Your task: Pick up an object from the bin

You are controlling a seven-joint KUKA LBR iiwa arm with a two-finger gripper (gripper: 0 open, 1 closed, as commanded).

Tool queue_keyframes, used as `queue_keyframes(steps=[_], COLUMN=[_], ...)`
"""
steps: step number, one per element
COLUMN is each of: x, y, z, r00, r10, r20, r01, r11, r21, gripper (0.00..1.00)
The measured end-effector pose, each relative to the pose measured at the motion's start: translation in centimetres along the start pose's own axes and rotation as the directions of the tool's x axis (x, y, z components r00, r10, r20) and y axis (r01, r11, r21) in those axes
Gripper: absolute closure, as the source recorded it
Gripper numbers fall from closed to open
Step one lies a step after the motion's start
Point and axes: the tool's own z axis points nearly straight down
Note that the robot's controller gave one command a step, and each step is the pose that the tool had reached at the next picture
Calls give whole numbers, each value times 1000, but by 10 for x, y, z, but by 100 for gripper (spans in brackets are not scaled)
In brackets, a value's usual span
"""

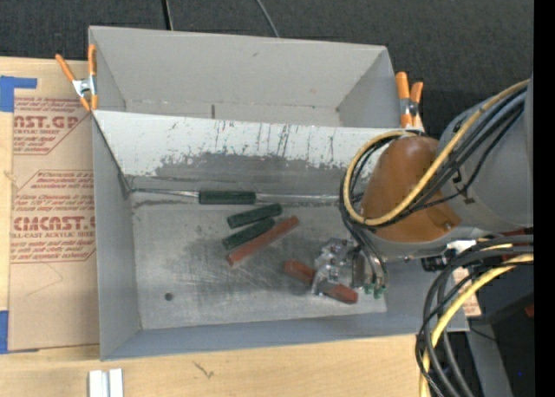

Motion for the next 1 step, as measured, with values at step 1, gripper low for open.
queue_keyframes(steps=[1], x=[0], y=[0], z=[-2], r00=[1000], r10=[0], r20=[0], r01=[0], r11=[1000], r21=[0], gripper=[100])
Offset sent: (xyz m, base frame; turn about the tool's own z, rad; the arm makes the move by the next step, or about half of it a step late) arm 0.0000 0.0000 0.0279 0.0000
